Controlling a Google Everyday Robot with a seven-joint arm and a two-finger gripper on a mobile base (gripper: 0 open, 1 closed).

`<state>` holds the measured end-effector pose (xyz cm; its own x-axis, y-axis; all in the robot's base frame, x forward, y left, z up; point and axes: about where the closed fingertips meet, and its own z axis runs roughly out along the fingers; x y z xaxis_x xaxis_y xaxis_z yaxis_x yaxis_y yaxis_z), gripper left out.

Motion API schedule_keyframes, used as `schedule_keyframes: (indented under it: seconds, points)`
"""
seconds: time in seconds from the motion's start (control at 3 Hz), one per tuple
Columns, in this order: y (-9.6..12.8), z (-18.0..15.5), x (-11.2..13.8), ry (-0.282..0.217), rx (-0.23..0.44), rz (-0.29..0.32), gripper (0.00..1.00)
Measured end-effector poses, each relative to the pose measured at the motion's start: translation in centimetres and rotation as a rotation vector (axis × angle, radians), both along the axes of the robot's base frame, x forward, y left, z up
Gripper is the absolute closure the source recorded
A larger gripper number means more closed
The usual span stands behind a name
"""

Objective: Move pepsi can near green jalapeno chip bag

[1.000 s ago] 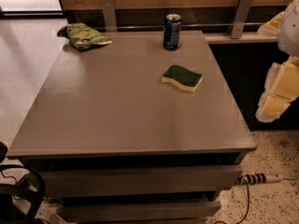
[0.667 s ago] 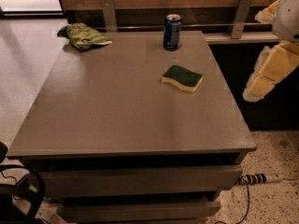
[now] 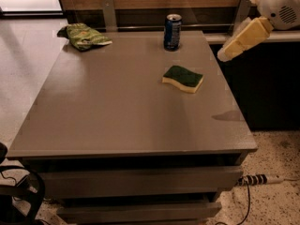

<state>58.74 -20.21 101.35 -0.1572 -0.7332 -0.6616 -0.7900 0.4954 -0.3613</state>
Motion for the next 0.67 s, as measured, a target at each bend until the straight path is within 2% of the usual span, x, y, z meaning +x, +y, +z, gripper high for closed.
schedule_keyframes:
  seconds: [0.33,0.67]
  points:
    - [0.6,-0.5,4.6,-0.061,0.166,-0.001,0.0]
    - [1.0,-1.9,7.6,-0.093,0.301,-0.01,0.0]
